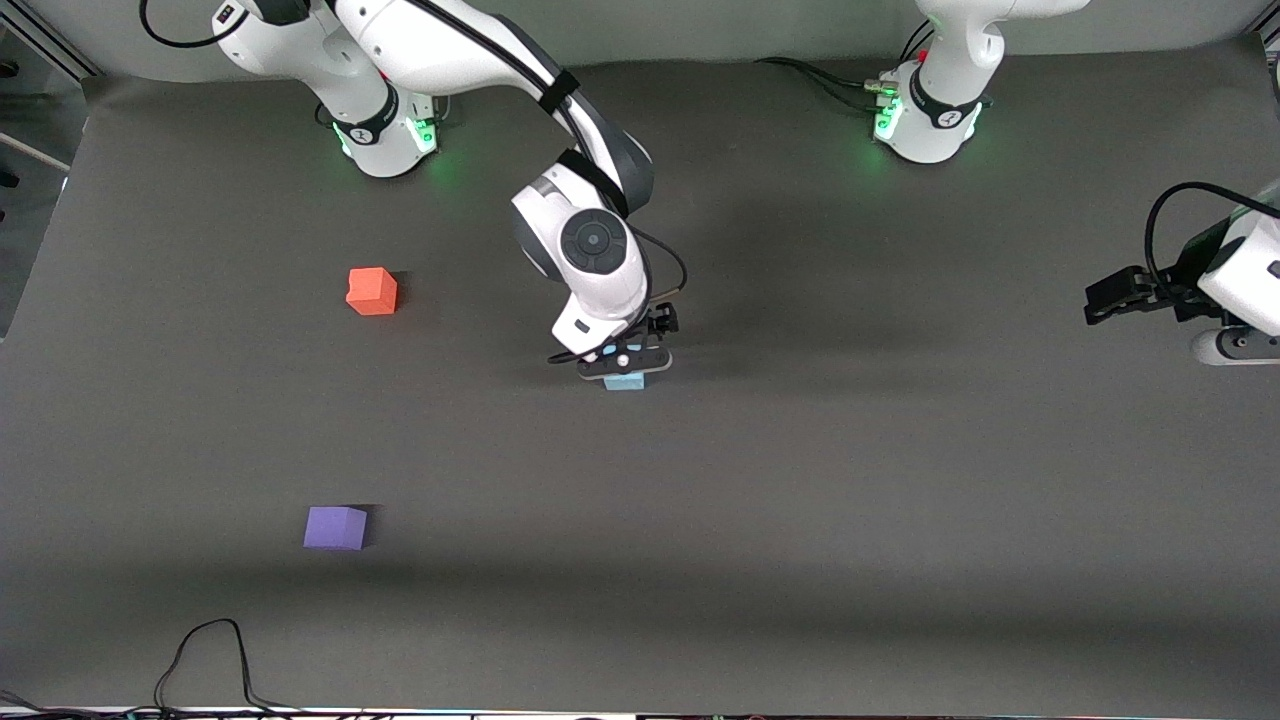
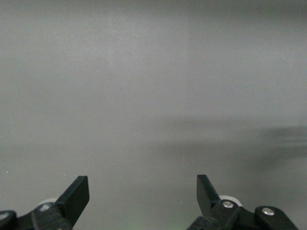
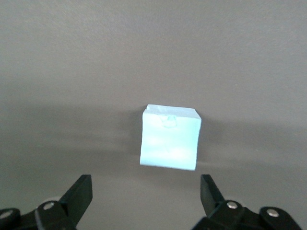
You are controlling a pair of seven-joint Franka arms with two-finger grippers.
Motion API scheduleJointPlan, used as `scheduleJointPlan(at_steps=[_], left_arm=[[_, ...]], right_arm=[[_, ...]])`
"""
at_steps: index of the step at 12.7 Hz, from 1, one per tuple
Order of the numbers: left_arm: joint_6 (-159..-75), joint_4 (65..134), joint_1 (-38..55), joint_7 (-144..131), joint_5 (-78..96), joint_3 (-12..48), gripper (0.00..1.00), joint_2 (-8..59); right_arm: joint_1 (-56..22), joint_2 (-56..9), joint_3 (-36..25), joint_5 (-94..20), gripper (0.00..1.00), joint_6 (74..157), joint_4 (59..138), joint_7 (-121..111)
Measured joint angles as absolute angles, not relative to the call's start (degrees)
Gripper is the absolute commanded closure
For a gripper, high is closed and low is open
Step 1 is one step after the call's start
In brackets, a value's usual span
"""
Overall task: Place blue block between orange and purple blocks
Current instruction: 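Lower the right gripper onto the blue cube and grasp it, then carry the blue cube with the right gripper toward the orange cube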
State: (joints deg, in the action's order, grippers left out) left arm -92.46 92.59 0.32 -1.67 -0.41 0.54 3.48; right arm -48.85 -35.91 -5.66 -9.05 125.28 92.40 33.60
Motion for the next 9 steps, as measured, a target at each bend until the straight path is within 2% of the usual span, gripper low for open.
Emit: scheduleJointPlan(at_steps=[4,9], left_arm=[[-92.5,92.6,0.3,-1.7,-0.4,0.7,0.00,3.4],[-91.8,92.5,0.2,-1.7,-0.4,0.7,0.00,2.8]], right_arm=[[-48.9,-40.2,-5.7,-8.9,0.00,128.9,92.5,30.6],[-48.9,-41.5,-5.8,-8.8,0.00,132.0,93.0,30.4]])
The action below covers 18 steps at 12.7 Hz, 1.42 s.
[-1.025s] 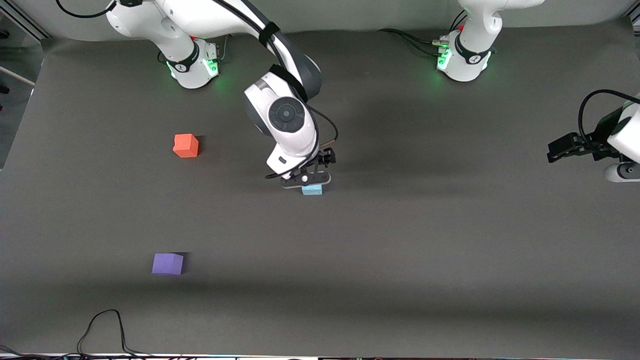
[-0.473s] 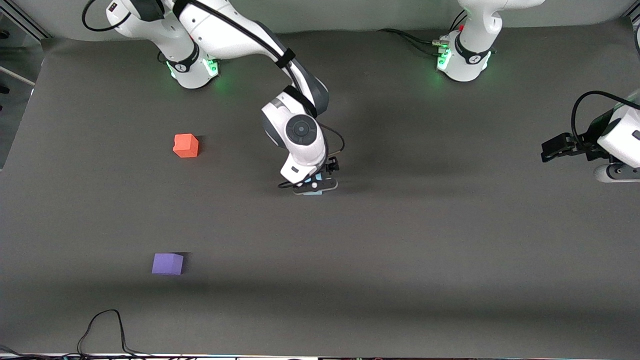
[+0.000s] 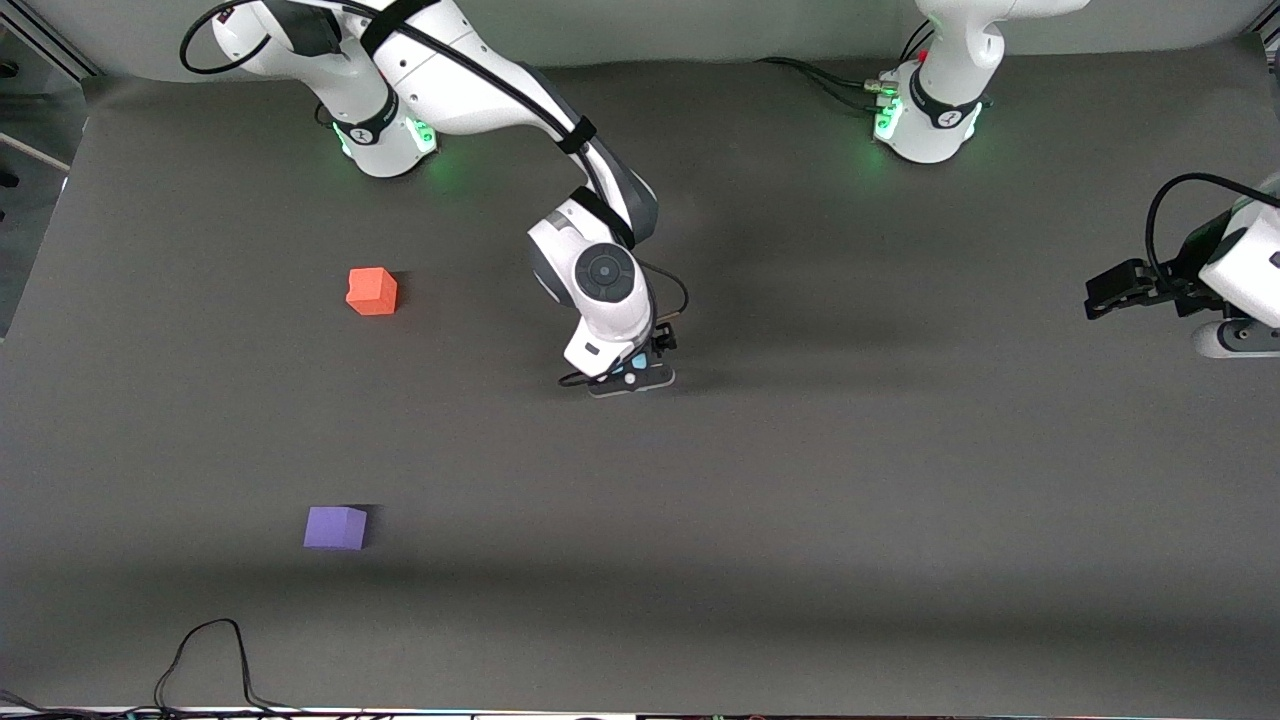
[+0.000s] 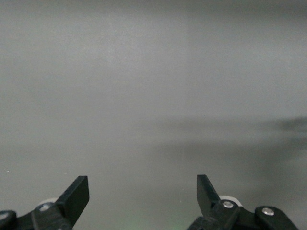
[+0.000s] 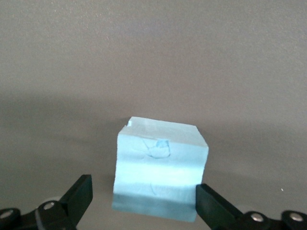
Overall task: Place blue block between orange and purple blocks
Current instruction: 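Carry the blue cube with the right gripper toward the orange cube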
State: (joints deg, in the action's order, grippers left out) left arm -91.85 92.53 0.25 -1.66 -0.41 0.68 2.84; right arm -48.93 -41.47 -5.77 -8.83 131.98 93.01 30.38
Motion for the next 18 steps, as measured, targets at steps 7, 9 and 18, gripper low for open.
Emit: scheduleJointPlan(at_steps=[7,9,18], left_arm=[[-91.1,92.5,0.2,-1.6,-0.4,0.7,0.00,2.6],[-90.8,92.5,0.2,-1.6,-0.4,0.7,0.00,2.5],[-90.7,92.5,0.0,-0.8,-0.4,0.8,0.00,2.4]], right_arm=[[-49.2,-44.7,-5.7,-8.7,0.00,136.4,93.1,30.0],[-49.3,-45.2,-5.8,-8.7,0.00,137.0,93.1,30.0],[-49.3,-45.2,-6.0,-8.8,0.71,137.1,92.3,29.9]])
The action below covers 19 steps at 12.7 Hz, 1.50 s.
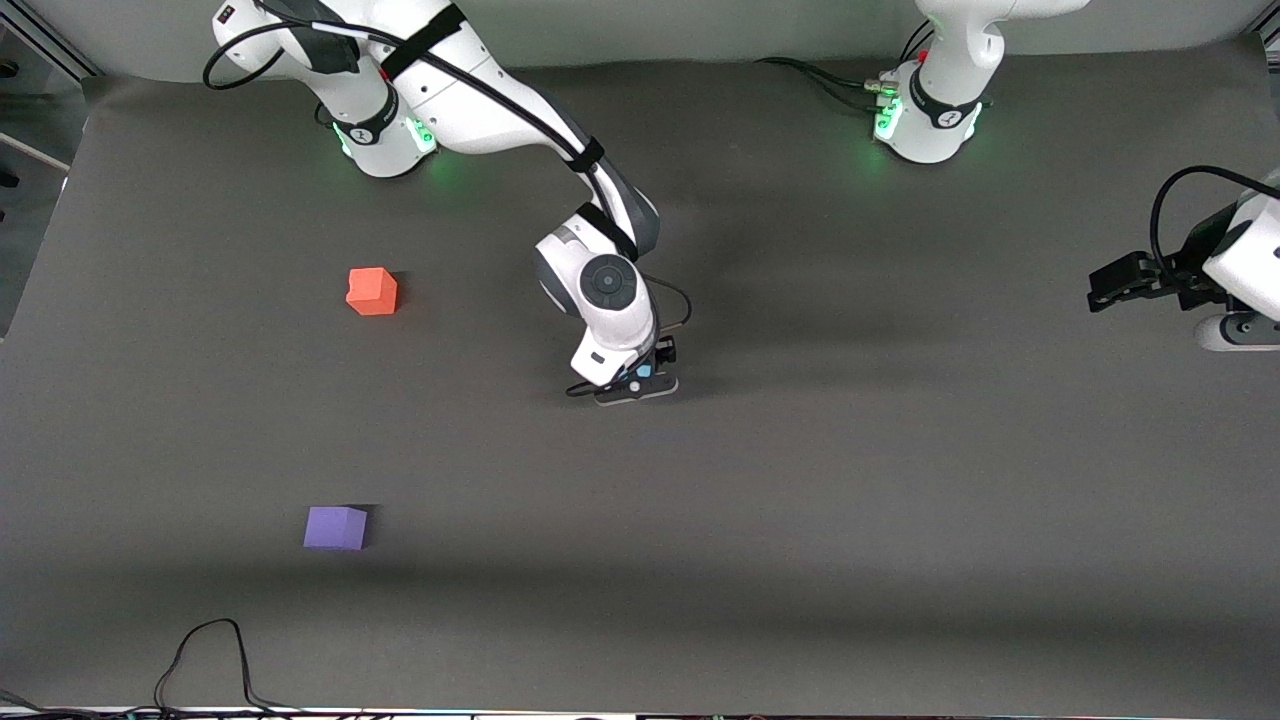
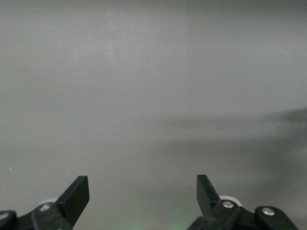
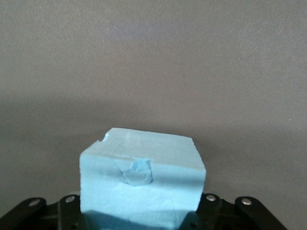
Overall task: Place blue block between orange and purple blocks
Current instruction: 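Carry the blue cube with the right gripper toward the orange cube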
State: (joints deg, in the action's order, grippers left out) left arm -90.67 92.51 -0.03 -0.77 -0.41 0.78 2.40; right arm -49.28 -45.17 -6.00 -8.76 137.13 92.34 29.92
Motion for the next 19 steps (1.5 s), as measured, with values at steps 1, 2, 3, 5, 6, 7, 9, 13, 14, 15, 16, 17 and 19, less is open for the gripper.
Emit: scheduleJointPlan(at_steps=[1,2,3,5,6,7,9,13,14,15,16,17,19], left_arm=[[-90.7,92.5,0.0,-0.7,-0.4,0.8,0.00,2.4],[-90.7,92.5,0.0,-0.7,-0.4,0.8,0.00,2.4],[-90.7,92.6,0.0,-0.7,-0.4,0.8,0.00,2.4],[-90.7,92.6,-0.1,-0.7,-0.4,0.8,0.00,2.4],[-90.8,92.6,-0.1,-0.7,-0.4,0.8,0.00,2.4],[-90.8,92.6,-0.1,-0.7,-0.4,0.8,0.00,2.4],[-90.9,92.6,-0.1,-0.6,-0.4,0.8,0.00,2.4],[-91.0,92.6,-0.1,-0.6,-0.4,0.8,0.00,2.5],[-91.3,92.6,-0.1,-0.6,-0.4,0.8,0.00,2.5],[-91.5,92.6,-0.1,-0.6,-0.4,0.8,0.00,2.6],[-91.7,92.6,-0.1,-0.6,-0.4,0.8,0.00,2.6],[-91.8,92.6,-0.1,-0.6,-0.4,0.8,0.00,2.6],[-91.9,92.6,-0.1,-0.6,-0.4,0.8,0.00,2.8]], right_arm=[[-49.3,-45.1,-6.2,-8.8,0.71,137.1,92.1,29.9],[-49.2,-45.0,-6.3,-8.8,0.71,136.9,91.9,29.9],[-49.1,-44.6,-6.4,-8.8,0.71,136.0,91.4,29.9],[-49.0,-41.7,-7.0,-9.0,0.70,129.8,88.9,29.9],[-48.6,-39.2,-7.5,-9.0,0.70,125.7,87.2,30.0],[-47.3,-35.9,-8.1,-9.0,0.70,121.2,85.4,30.0],[-42.3,-29.0,-8.4,-9.0,0.70,111.4,81.2,29.9],[-35.7,-24.1,-8.4,-9.0,0.70,99.5,75.9,28.2],[-35.3,-24.0,-8.4,-9.0,0.70,97.8,75.6,26.7],[-35.1,-23.9,-9.0,-8.9,0.70,96.0,75.6,25.7],[-35.0,-23.4,-10.3,-8.9,0.70,94.4,75.7,24.4],[-34.9,-22.3,-12.5,-8.9,0.70,92.9,76.3,21.4],[-34.6,-18.1,-19.6,-8.8,0.70,91.5,80.3,10.4]])
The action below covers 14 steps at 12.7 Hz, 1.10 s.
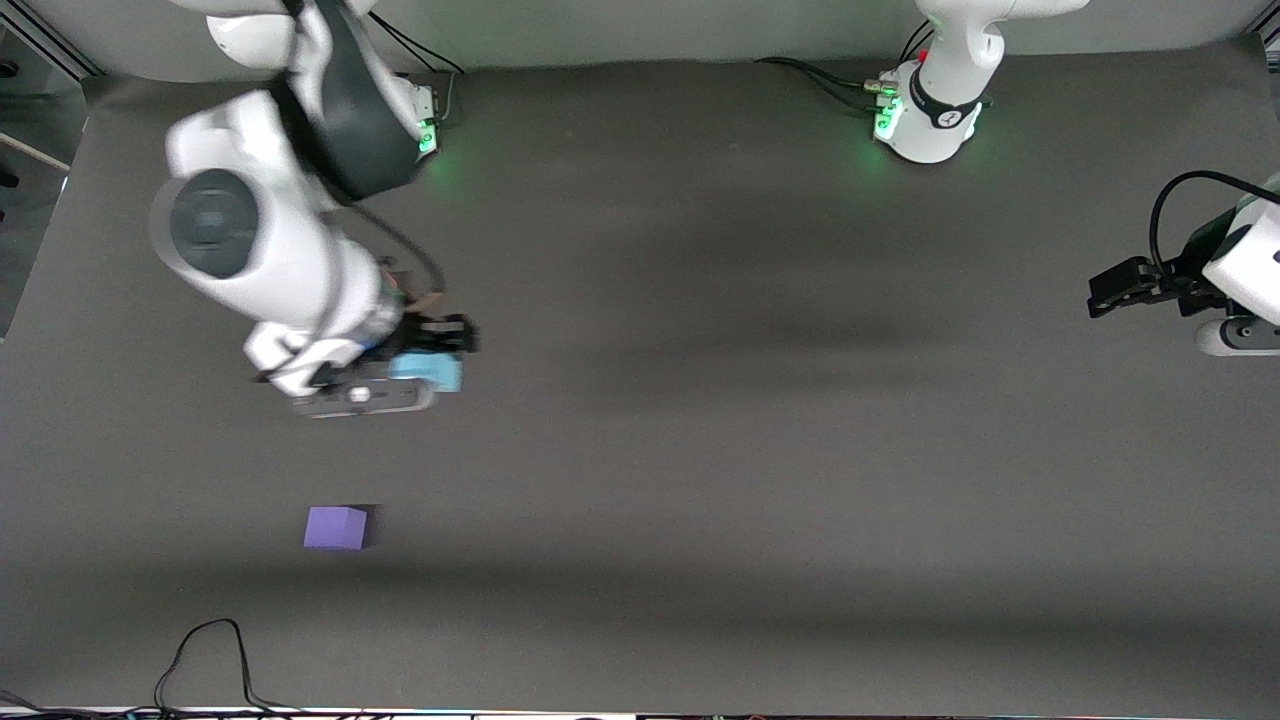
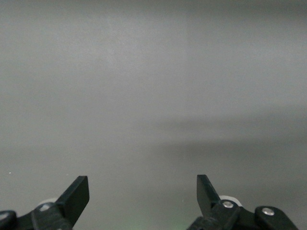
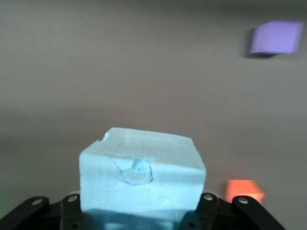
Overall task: Place blue block between orange and purple blocks
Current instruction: 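Carry the blue cube with the right gripper toward the orange cube, then set the blue cube between the orange and purple cubes, open the right gripper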
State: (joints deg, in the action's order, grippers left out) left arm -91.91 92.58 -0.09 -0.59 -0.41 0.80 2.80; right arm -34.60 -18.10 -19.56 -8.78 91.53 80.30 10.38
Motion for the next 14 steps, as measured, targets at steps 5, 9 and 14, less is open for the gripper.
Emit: scheduleJointPlan(at_steps=[5,9,14], left_arm=[[-92.5,92.6,-0.1,-0.6,-0.4,0.8,0.00,3.0],[-93.0,92.6,-0.1,-0.6,-0.4,0.8,0.00,3.1],[-93.1,92.6,-0.1,-0.5,-0.4,0.8,0.00,3.1]], right_arm=[[-32.9,-8.9,-37.8,-9.0,0.70,91.1,93.6,-13.5],[-34.5,-8.5,-37.5,-9.0,0.70,97.7,101.2,-13.7],[-36.9,-10.2,-36.9,-9.0,0.70,125.4,122.1,-13.9]])
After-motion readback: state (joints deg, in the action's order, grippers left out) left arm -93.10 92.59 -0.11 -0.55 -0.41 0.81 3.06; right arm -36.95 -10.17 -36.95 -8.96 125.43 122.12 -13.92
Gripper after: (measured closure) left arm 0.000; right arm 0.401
